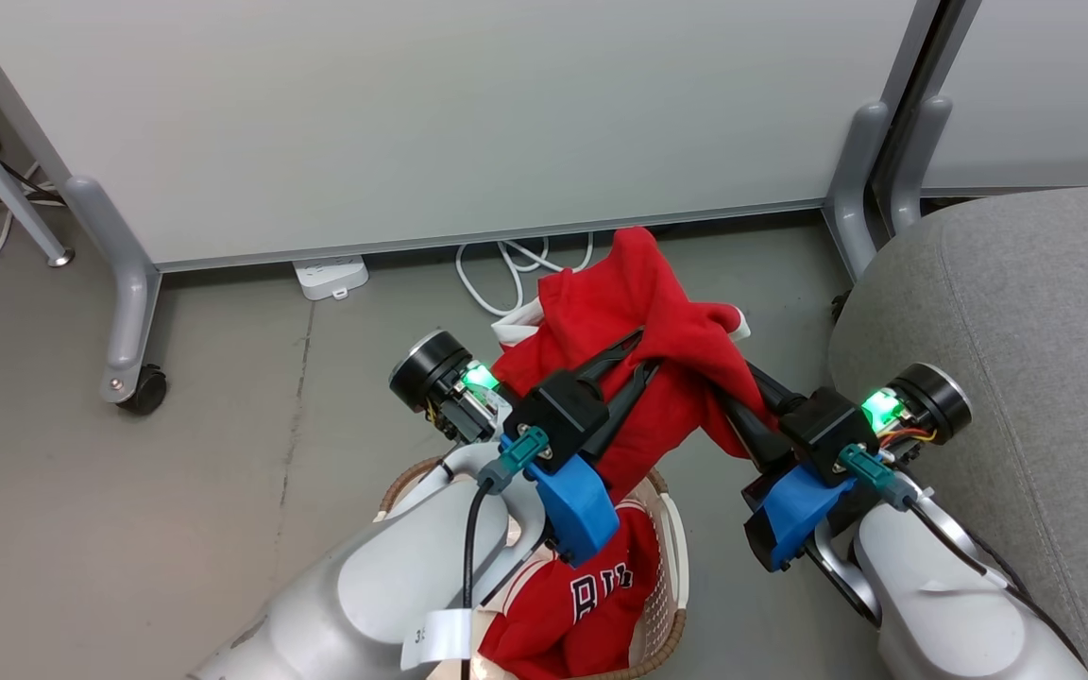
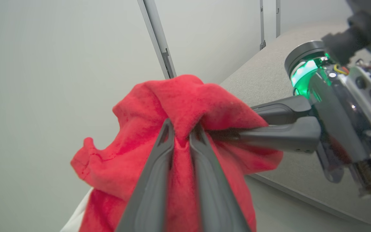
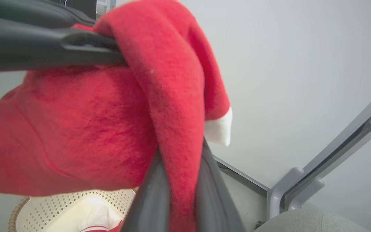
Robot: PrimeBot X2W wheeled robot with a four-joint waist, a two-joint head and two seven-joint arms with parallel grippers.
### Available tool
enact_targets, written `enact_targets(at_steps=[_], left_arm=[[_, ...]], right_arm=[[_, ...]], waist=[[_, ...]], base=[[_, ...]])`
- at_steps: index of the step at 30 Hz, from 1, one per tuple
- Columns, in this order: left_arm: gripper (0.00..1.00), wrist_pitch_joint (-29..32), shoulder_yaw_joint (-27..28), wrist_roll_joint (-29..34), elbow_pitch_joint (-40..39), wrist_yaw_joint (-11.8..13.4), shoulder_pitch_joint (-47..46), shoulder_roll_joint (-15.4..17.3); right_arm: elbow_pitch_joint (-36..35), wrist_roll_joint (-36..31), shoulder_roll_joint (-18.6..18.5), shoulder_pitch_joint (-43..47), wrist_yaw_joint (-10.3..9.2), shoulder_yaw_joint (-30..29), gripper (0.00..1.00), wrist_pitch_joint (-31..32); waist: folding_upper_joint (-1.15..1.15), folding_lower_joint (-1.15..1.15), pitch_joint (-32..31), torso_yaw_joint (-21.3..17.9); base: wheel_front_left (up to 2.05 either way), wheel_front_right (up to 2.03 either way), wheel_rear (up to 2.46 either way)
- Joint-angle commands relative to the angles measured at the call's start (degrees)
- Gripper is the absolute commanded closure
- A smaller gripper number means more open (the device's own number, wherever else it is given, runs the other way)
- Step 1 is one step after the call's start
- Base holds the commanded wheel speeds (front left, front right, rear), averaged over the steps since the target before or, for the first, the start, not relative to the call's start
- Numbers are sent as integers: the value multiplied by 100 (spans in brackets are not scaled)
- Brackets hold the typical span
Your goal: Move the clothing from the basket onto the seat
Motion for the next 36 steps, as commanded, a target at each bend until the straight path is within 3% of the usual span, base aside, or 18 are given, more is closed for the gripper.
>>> enact_targets(at_steps=[1, 17, 18, 19, 36], left_arm=[[100, -19, -23, -32, -8, 15, -53, 36], [100, -24, -72, -81, -17, 51, -57, 67], [67, -24, -68, -89, -10, 56, -56, 65], [0, -25, -65, -92, -8, 63, -55, 65], [0, -29, -132, -38, -82, 154, 62, 152]], right_arm=[[-48, 30, 3, -32, 1, -5, 100, -22], [-124, 86, 0, 41, 1, -22, 100, -22], [-126, 94, 2, 41, 1, -32, 100, -22], [-128, 100, 5, 43, 1, -40, 100, -22], [-369, 138, -24, 84, 1, -459, 100, -22]], waist=[[0, 0, 3, -3], [0, 0, 10, -5], [0, 0, 12, -5], [0, 0, 12, -6], [0, 0, 211, -220]], base=[[0, 0, 0], [0, 0, 0], [0, 0, 0], [0, 0, 0], [0, 0, 0]])
